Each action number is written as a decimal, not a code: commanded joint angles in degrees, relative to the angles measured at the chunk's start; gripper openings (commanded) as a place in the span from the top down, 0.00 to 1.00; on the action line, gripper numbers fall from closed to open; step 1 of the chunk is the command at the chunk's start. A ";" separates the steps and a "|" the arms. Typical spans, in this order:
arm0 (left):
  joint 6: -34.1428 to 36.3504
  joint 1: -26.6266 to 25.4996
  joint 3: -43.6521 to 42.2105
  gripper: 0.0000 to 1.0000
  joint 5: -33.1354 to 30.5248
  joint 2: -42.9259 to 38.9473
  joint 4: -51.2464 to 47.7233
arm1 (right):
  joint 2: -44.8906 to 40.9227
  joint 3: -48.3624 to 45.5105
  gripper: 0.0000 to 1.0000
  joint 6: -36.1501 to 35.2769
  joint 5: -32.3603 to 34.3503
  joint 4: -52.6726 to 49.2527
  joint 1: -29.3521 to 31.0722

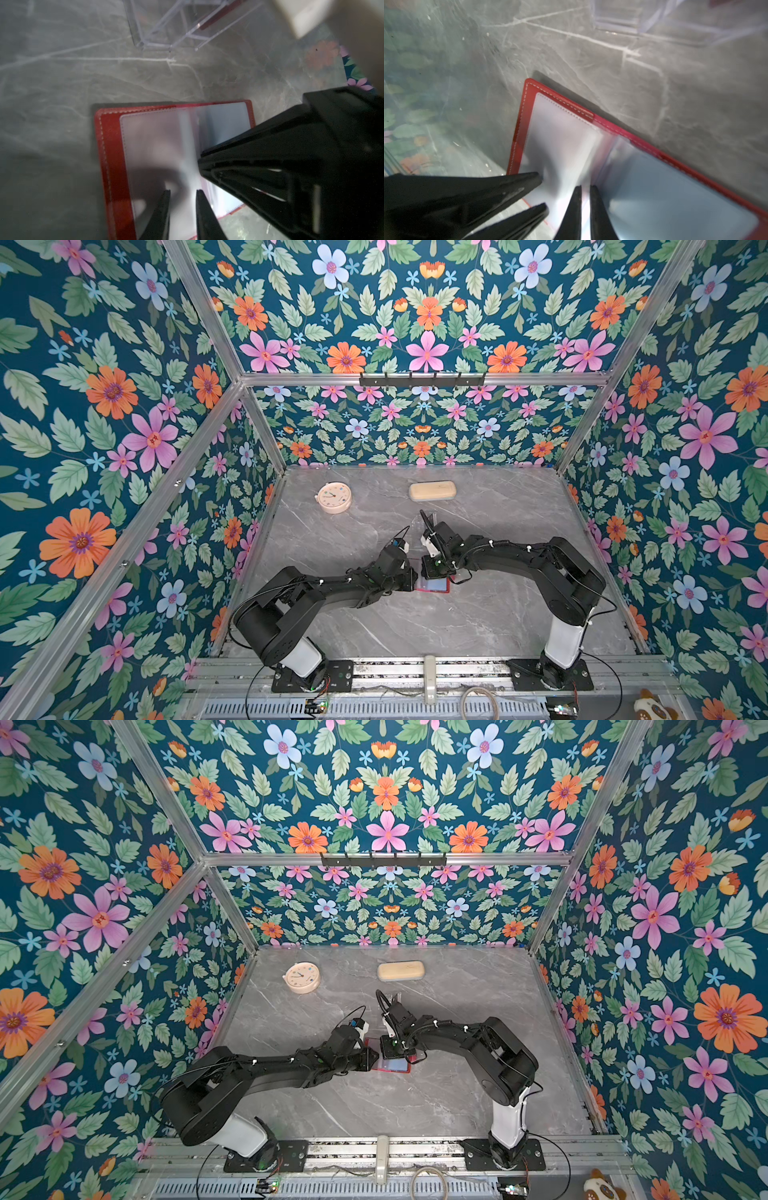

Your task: Put the credit cards into the card holder

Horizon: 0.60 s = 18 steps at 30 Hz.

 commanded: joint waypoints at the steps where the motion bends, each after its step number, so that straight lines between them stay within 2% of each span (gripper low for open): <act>1: -2.23 -0.27 -0.56 0.74 1.14 0.37 2.40 | -0.40 0.74 0.87 -1.37 2.64 -4.15 0.38; 9: -0.97 -0.37 1.25 0.70 1.67 -2.04 0.14 | -6.93 -0.53 0.78 -1.24 4.25 -4.53 0.50; 14: 2.72 0.05 6.87 0.66 -0.13 -4.18 -7.95 | -13.41 -1.52 0.67 -1.06 6.26 -4.92 -0.06; 18: 4.54 2.10 10.57 0.65 0.06 -4.23 -11.34 | -15.50 -0.96 0.62 -0.96 5.23 -5.75 -2.57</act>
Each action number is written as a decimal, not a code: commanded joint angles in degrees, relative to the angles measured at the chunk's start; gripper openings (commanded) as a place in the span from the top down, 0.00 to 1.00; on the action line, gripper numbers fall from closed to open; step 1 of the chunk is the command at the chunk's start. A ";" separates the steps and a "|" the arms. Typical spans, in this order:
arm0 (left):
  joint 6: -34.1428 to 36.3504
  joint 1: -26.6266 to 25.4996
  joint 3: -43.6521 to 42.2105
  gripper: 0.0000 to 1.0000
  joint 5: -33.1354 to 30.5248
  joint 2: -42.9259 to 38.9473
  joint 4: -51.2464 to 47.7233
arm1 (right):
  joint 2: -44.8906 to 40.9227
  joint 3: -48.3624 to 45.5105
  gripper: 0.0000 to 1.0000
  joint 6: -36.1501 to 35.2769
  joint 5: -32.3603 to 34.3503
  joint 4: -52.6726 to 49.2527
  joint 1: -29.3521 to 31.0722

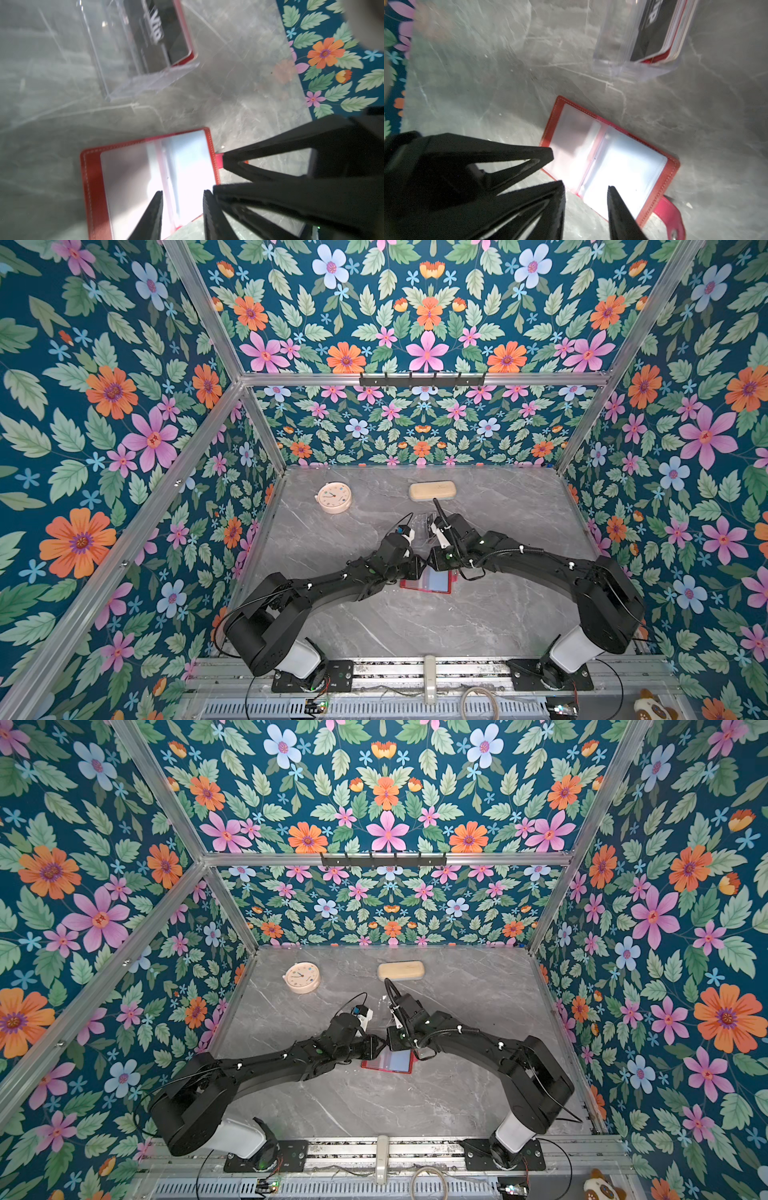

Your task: Put the credit cards into the card holder

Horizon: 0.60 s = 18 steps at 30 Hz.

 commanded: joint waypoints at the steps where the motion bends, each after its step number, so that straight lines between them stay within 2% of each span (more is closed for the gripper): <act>1: 2.76 1.60 2.86 0.65 -1.33 0.40 -4.71 | -1.06 0.57 0.60 0.23 -0.44 -1.09 -2.16; 5: 4.02 4.26 8.64 0.64 -1.87 3.56 -7.40 | -0.59 2.88 0.57 -0.47 -2.10 -3.78 -5.55; 12: 5.58 9.55 17.87 0.61 1.35 12.34 -9.73 | 3.07 8.14 0.56 -2.76 -4.40 -6.78 -10.36; 18: 6.07 12.70 24.95 0.60 4.33 20.07 -11.64 | 11.50 16.68 0.56 -4.82 -3.03 -11.59 -11.92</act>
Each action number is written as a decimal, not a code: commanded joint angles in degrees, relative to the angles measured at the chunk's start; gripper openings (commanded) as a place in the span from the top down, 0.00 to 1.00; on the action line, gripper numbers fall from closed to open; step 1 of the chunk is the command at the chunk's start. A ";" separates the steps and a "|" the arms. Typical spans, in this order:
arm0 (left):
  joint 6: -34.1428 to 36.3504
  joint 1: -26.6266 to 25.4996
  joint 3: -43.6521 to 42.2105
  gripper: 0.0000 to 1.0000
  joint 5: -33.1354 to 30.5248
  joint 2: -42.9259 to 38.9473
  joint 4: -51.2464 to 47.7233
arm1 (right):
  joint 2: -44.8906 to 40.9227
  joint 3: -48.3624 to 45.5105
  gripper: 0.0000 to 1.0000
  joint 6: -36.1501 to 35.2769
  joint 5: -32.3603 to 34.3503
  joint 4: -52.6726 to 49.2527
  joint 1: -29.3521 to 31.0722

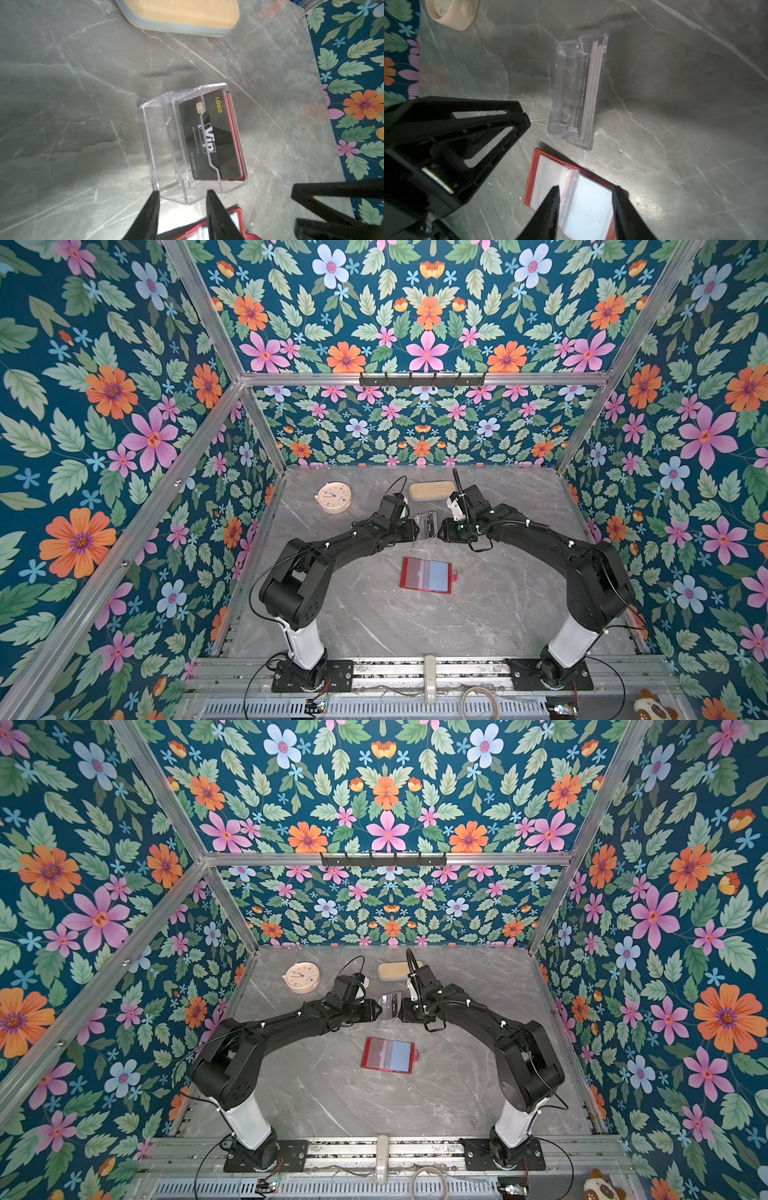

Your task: Put the credit cards into the card holder

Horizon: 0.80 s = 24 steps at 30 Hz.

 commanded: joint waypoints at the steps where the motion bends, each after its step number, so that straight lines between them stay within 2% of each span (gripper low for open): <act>1: 1.68 1.02 2.99 0.60 2.28 2.64 -2.16 | 3.38 4.44 0.56 -1.98 0.89 -4.31 -0.25; 6: 1.68 1.85 5.66 0.59 4.04 6.00 -2.14 | 8.77 11.12 0.59 -2.88 2.32 -8.12 -0.25; 11: 1.91 2.27 7.16 0.60 5.88 8.43 -1.68 | 11.57 14.64 0.60 -3.36 4.66 -10.11 -0.31; 24: 0.13 2.93 8.26 0.64 6.73 11.52 -1.16 | 17.43 21.20 0.59 -3.91 4.68 -12.25 -0.34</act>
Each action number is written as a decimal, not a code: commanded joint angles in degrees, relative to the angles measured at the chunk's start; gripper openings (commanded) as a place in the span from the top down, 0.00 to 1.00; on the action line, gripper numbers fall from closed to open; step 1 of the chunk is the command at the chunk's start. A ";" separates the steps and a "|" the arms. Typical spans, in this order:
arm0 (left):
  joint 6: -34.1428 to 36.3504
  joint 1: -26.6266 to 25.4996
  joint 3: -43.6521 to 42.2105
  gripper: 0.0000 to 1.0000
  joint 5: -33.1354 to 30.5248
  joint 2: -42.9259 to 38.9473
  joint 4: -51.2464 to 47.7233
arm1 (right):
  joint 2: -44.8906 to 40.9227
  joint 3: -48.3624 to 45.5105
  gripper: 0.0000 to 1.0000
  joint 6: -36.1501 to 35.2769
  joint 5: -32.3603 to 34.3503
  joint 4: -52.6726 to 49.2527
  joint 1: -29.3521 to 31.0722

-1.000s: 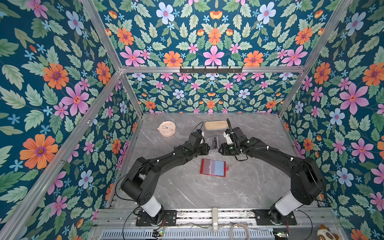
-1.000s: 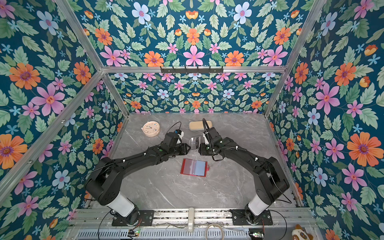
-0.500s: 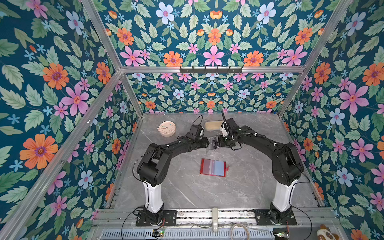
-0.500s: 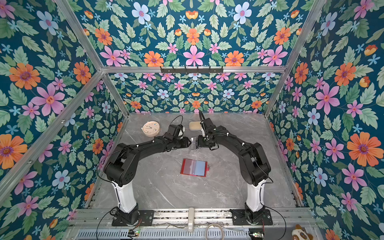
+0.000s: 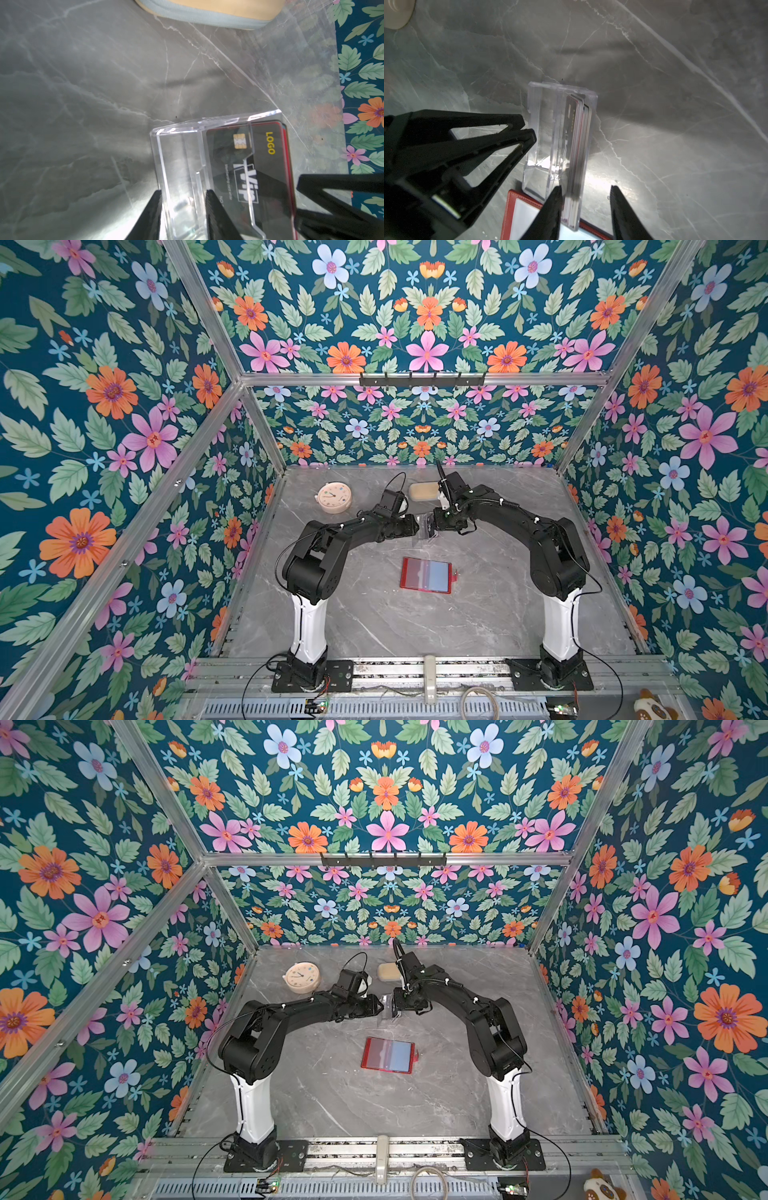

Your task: Put the credit cards into the card holder

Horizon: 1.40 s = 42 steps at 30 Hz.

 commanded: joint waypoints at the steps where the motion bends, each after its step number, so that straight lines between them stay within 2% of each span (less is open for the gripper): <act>1: -0.88 0.12 0.24 0.64 0.42 0.44 0.05 | 1.16 1.50 0.59 -0.49 0.21 -2.02 0.03; 19: -5.09 0.07 -1.83 0.66 -2.49 0.71 0.44 | 8.11 9.23 0.60 -1.03 1.21 -6.91 0.02; 42: -6.61 0.15 -2.86 0.67 -4.08 1.15 0.26 | 11.06 16.61 0.64 -1.82 8.84 -15.43 1.59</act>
